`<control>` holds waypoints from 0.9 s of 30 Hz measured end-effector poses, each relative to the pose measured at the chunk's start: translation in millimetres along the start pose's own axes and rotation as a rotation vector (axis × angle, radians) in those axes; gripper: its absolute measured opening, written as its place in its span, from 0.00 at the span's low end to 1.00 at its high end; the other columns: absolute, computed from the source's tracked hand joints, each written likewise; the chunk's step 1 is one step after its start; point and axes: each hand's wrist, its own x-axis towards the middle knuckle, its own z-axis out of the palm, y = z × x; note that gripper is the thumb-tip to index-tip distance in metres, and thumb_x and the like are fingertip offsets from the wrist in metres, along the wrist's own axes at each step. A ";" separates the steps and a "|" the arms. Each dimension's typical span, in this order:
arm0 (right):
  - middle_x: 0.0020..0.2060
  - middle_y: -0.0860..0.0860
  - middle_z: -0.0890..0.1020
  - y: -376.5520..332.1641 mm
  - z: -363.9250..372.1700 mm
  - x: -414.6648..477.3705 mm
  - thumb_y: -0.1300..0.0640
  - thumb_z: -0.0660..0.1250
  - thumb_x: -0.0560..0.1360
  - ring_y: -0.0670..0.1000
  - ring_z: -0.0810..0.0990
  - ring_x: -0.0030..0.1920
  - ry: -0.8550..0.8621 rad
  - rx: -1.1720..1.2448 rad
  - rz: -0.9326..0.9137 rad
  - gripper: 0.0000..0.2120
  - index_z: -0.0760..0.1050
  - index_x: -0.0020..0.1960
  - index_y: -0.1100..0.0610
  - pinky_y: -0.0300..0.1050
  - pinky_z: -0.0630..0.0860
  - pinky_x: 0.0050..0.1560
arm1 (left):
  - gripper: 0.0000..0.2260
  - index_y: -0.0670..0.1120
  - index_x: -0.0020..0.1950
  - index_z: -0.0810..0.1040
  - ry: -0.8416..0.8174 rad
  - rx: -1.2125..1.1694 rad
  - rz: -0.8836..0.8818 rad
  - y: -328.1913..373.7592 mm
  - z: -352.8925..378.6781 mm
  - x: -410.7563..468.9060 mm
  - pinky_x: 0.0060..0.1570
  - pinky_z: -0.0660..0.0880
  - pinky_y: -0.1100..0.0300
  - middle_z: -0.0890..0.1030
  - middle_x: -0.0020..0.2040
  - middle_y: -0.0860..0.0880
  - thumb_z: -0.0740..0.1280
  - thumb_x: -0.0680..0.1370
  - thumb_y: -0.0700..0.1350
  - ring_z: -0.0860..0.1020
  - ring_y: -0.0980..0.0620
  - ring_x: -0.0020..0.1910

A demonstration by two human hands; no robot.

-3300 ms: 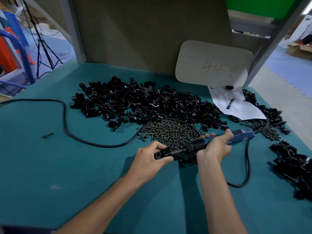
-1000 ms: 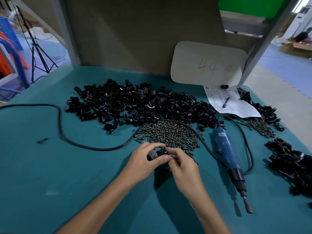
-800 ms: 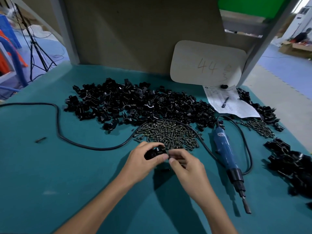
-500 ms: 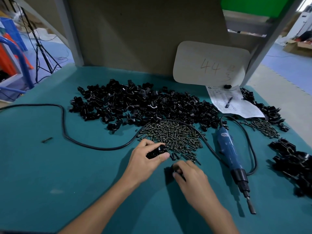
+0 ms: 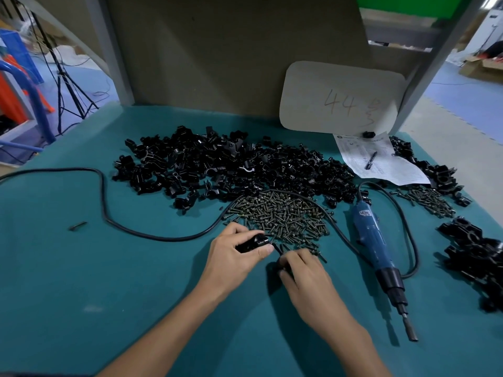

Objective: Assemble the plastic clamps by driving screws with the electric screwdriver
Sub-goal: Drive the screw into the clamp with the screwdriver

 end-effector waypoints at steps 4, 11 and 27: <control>0.50 0.47 0.66 1.7 1.9 2.5 0.58 0.57 0.85 0.51 0.65 0.48 -0.012 -0.065 0.009 0.05 0.71 0.58 0.55 0.44 0.60 0.47 | 0.10 0.65 0.49 0.85 -0.008 -0.021 0.013 1.9 0.4 -0.9 0.43 0.77 0.63 0.77 0.47 0.59 0.79 0.71 0.53 0.80 0.58 0.46; 0.44 0.39 0.78 -7.6 -15.3 11.0 0.52 0.61 0.85 0.43 0.77 0.47 0.155 0.413 0.077 0.07 0.70 0.49 0.43 0.36 0.73 0.43 | 0.12 0.58 0.54 0.86 0.003 -0.003 0.027 2.2 -0.1 0.1 0.42 0.73 0.68 0.77 0.47 0.60 0.79 0.71 0.53 0.79 0.59 0.45; 0.47 0.43 0.81 -9.7 -36.3 44.0 0.58 0.67 0.82 0.40 0.78 0.50 0.001 0.311 -0.065 0.07 0.81 0.55 0.49 0.34 0.73 0.50 | 0.15 0.56 0.60 0.85 -0.055 0.077 0.070 2.4 -1.2 -0.2 0.41 0.71 0.70 0.75 0.46 0.56 0.77 0.73 0.52 0.77 0.61 0.44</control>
